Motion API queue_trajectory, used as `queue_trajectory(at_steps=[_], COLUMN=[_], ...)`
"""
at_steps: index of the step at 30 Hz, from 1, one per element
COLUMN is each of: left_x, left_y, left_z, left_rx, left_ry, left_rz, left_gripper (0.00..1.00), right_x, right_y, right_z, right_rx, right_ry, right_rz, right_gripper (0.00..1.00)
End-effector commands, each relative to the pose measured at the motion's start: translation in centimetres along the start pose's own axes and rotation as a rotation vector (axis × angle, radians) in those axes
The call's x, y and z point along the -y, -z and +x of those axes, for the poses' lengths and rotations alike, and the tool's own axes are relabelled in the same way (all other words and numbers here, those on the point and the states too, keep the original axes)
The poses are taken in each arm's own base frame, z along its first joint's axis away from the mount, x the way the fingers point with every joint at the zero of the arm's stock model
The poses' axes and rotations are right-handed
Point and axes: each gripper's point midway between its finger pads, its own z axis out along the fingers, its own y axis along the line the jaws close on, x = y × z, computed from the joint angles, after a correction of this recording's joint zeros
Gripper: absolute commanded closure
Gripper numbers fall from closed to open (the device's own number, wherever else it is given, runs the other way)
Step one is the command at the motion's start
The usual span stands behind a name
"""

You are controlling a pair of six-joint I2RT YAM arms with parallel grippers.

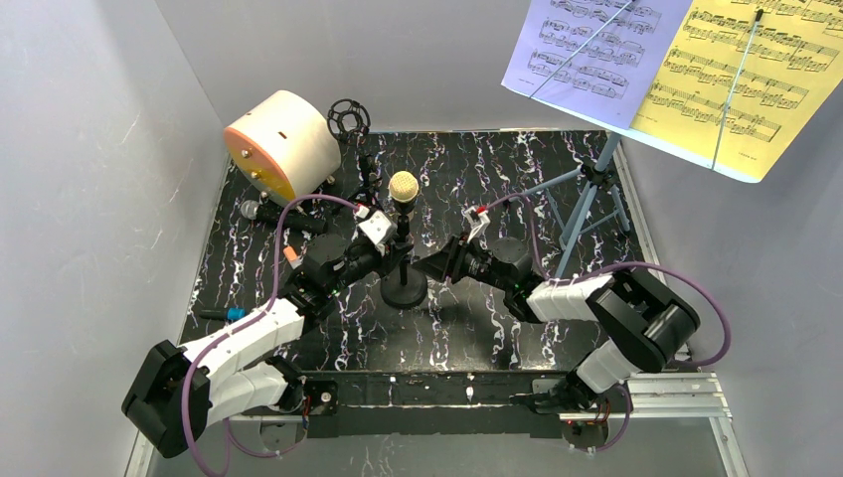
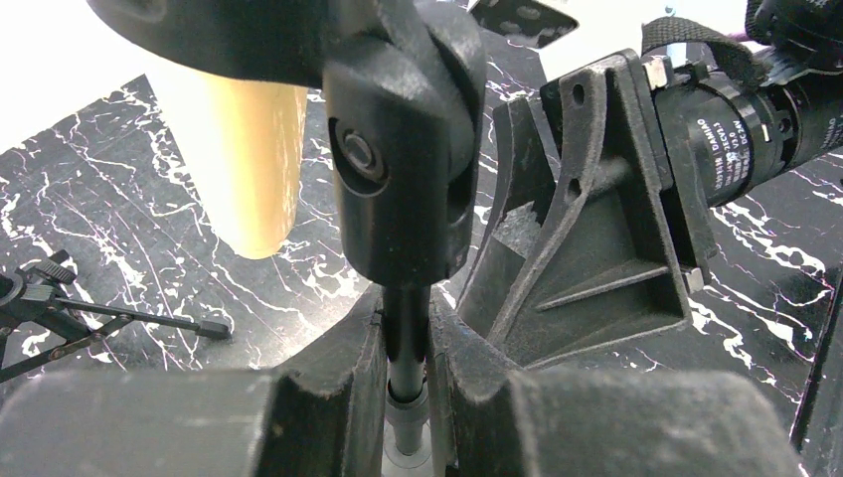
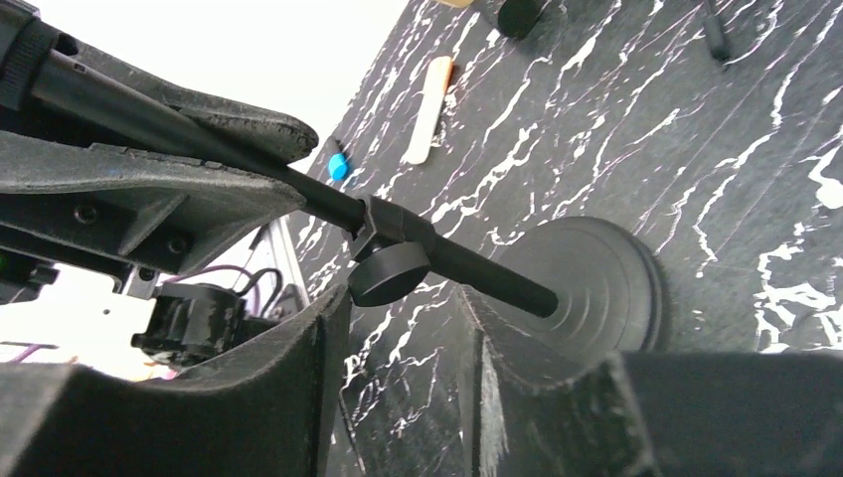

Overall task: Pack up the instrument practice props
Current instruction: Unscrew the knob on the microphone stand.

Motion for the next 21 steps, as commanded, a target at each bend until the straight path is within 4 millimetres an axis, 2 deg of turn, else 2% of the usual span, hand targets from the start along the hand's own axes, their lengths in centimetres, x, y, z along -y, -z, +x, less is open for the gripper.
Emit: queue_trajectory(at_steps=[1,7,12,18,19,21], left_x=[0.9,1.0,1.0,1.0,1.0,0.9], left_y=[0.2,0.2,0.2,0.1,0.1,0.2], left_z=[-1.5,-1.4,-1.3,-1.2,-1.2,-1.1], left_rx=[0.050,0.048,0.044,0.042,0.042,0.042], left_ry=[-0.008,-0.008,-0.008,-0.008,-0.009,-0.010], left_rz=[0.040,0.041,0.043,0.043,0.043,0.038], left_gripper=[1.00,1.00,1.00,1.00,1.00,1.00], right_x=[-2.2,-1.9,-1.1,0.8,1.1,1.2], right_y=[-0.2,-0.6,-1.0,-1.4,-1.5,-1.3], right_z=[-1.1,-0.5,-0.3,-0.4,-0.6,-0.7], right_rx=[0.028,-0.007,-0.048,-0.118,-0.131,-0.156], right_ry=[-0.001,0.173,0.473,0.854,0.875,0.902], right_rz=[-0.133,-0.177,-0.198,-0.178,-0.162,-0.152], right_gripper=[0.56,0.80,0.98,0.99,0.97,0.87])
